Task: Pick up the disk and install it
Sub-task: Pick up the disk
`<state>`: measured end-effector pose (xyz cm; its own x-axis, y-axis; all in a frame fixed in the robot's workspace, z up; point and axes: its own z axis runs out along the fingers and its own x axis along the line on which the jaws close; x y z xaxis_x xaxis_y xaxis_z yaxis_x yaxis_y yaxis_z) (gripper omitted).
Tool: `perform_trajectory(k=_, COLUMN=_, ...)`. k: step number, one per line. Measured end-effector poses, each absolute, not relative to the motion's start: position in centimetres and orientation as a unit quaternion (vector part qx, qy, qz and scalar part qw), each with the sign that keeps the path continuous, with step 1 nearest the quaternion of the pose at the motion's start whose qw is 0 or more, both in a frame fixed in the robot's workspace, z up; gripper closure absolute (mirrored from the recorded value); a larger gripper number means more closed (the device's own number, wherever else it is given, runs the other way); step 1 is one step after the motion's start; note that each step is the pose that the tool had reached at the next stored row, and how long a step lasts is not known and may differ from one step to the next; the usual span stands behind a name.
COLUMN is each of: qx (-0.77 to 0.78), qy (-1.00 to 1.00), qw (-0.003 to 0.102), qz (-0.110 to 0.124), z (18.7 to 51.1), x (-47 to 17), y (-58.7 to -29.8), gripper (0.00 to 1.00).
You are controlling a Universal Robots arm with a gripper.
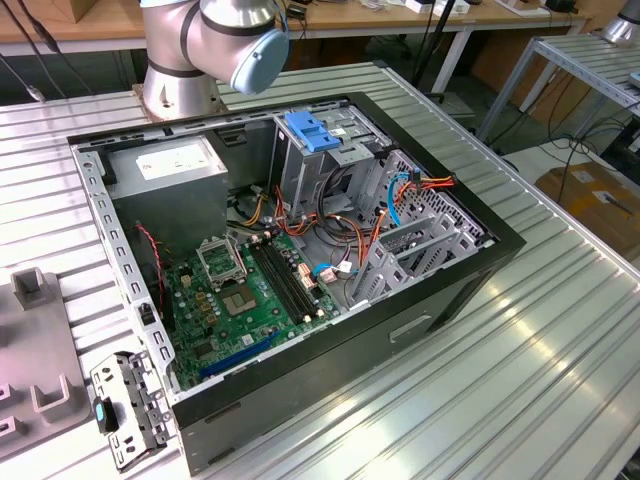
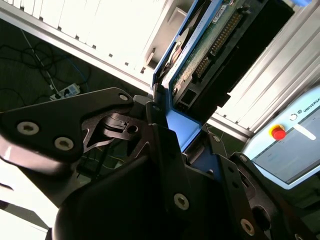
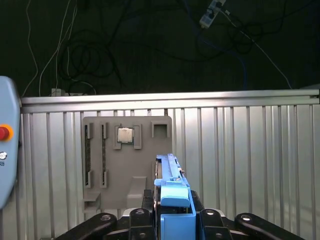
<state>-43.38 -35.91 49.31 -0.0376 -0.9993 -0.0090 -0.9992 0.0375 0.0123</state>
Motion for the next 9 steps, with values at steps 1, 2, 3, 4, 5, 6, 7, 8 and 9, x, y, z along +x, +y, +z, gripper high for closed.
perform_trajectory(k=1, qx=0.694, qy=-0.720, qw=0.001, qz=-0.008, z=49.3, x=-43.2, y=-35.9, gripper=0.63)
perform_trajectory(k=2, qx=0.694, qy=-0.720, qw=0.001, qz=-0.008, z=49.3, x=-43.1, y=-35.9, gripper=0.63)
perform_trajectory(k=3, qx=0.694, qy=-0.720, qw=0.001, qz=-0.008, z=49.3, x=-43.0, y=-35.9, gripper=0.63)
perform_trajectory(k=4, qx=0.694, qy=-0.720, qw=0.001, qz=-0.008, z=49.3, x=-42.9, y=-35.9, gripper=0.63)
perform_trajectory(k=5, qx=0.694, qy=-0.720, qw=0.001, qz=-0.008, z=49.3, x=-42.7, y=-35.9, gripper=0.63)
perform_trajectory(k=6, qx=0.694, qy=-0.720, qw=0.001, qz=-0.008, z=49.3, x=-42.6, y=-35.9, gripper=0.63)
perform_trajectory(k=7, qx=0.694, qy=-0.720, qw=0.001, qz=-0.008, z=49.3, x=-42.4, y=-35.9, gripper=0.63)
perform_trajectory(k=8, qx=0.694, qy=-0.720, qw=0.001, qz=-0.008, z=49.3, x=-42.1, y=-35.9, gripper=0.63)
perform_trajectory(k=9, qx=0.694, qy=-0.720, qw=0.001, qz=-0.008, z=49.3, x=-42.0, y=-35.9, gripper=0.63)
